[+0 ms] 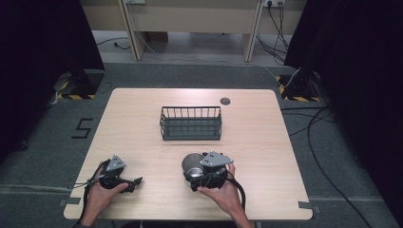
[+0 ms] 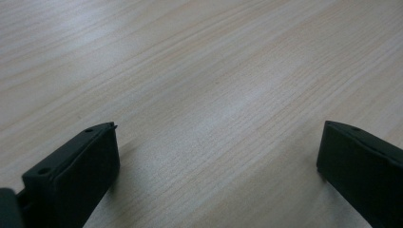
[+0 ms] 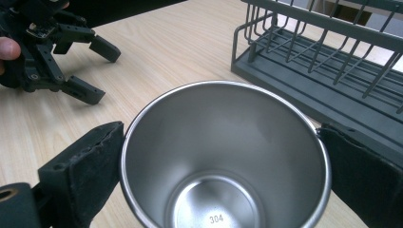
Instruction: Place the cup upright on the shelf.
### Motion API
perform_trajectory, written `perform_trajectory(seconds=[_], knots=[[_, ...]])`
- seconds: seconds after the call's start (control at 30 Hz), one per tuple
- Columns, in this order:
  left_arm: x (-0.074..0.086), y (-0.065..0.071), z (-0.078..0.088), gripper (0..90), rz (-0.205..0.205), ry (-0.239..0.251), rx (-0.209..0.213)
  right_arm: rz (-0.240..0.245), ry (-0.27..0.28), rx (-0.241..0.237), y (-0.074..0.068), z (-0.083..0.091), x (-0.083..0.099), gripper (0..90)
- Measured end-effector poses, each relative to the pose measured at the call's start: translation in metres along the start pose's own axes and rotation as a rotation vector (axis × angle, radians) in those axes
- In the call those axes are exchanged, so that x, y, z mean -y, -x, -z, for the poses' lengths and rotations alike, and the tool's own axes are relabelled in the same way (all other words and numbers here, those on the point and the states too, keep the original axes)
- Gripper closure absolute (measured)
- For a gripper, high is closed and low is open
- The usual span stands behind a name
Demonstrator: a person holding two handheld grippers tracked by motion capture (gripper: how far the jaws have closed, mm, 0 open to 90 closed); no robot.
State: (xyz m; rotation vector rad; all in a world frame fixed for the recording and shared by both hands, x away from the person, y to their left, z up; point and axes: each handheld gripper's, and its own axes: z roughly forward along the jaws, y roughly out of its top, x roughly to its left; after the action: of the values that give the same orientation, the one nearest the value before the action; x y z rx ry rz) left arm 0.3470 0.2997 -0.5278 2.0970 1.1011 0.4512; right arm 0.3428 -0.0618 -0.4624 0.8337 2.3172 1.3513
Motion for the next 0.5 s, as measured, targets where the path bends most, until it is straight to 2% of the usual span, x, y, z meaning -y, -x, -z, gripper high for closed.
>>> perform_trajectory(seconds=[0.5], knots=[[0.0, 0.0, 0.0, 0.0, 0.003, 0.0, -0.004, -0.002, -0.068, 0.006, -0.001, -0.012, -0.007, 4.7]])
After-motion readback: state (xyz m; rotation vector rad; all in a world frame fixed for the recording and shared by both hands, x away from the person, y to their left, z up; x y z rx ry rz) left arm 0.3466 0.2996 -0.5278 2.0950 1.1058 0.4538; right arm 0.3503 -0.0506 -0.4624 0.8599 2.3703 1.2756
